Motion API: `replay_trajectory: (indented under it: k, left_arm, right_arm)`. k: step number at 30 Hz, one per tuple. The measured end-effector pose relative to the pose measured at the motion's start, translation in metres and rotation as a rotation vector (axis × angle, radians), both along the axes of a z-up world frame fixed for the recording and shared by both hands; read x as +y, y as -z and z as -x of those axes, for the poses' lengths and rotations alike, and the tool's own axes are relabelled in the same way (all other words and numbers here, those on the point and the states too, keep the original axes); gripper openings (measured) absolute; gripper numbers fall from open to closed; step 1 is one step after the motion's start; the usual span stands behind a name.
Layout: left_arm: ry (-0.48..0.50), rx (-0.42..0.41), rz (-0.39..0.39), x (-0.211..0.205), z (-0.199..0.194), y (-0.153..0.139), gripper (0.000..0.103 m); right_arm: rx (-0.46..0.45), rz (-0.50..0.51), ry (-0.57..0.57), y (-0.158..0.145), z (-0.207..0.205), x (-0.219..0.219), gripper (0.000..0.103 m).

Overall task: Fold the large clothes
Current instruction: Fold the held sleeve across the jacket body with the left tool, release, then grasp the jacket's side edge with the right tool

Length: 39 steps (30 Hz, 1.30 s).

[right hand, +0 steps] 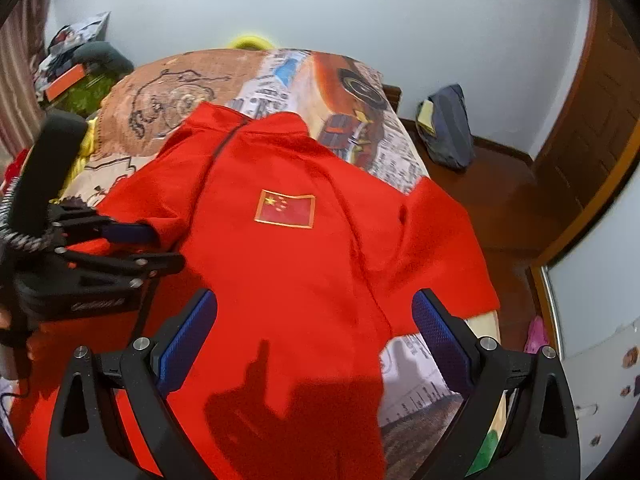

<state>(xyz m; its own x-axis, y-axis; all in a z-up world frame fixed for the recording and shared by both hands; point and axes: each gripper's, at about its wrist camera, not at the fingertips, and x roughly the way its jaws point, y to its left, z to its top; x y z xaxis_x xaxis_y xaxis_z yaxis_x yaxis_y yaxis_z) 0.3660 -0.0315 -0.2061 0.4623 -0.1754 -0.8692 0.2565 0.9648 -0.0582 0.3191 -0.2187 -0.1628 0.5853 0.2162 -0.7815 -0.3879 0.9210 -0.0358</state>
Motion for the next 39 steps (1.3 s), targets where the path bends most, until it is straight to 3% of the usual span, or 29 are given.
replay_trajectory:
  k: [5,11,14,21,28,30,32,36,38,39]
  left_arm:
    - [-0.064,-0.085,-0.032,0.048,0.029,-0.027,0.061]
    - [-0.203,-0.133,-0.092,0.122,0.059,-0.035,0.067]
    - [-0.269,-0.124,-0.115,0.158,0.08,-0.027,0.067]
    - [-0.382,-0.061,-0.064,0.216,0.113,0.003,0.067]
    - [-0.422,-0.036,-0.075,0.238,0.135,0.022,0.067]
    - [-0.432,-0.029,-0.07,0.243,0.138,0.026,0.067]
    - [-0.44,-0.02,-0.059,0.245,0.14,0.029,0.068]
    - [-0.449,-0.009,-0.055,0.246,0.138,0.035,0.067]
    - [-0.45,-0.006,-0.049,0.244,0.135,0.036,0.067]
    - [-0.448,-0.007,-0.048,0.243,0.133,0.036,0.068]
  right_arm:
    - [-0.023,0.025,-0.069,-0.009,0.006,0.031,0.097]
    - [-0.024,0.077,-0.218,-0.008,0.012,0.089,0.097]
    - [0.003,0.119,-0.3,0.003,0.013,0.123,0.097]
    - [0.086,0.23,-0.48,0.045,0.025,0.202,0.096]
    - [0.011,0.395,-0.554,0.077,0.03,0.249,0.094]
    - [-0.002,0.39,-0.562,0.076,0.026,0.254,0.084]
    - [0.016,0.349,-0.568,0.072,0.023,0.256,0.065]
    - [0.019,0.288,-0.579,0.068,0.025,0.26,0.043]
    - [0.045,0.253,-0.586,0.067,0.025,0.261,0.019]
    - [0.064,0.222,-0.59,0.065,0.024,0.26,0.012]
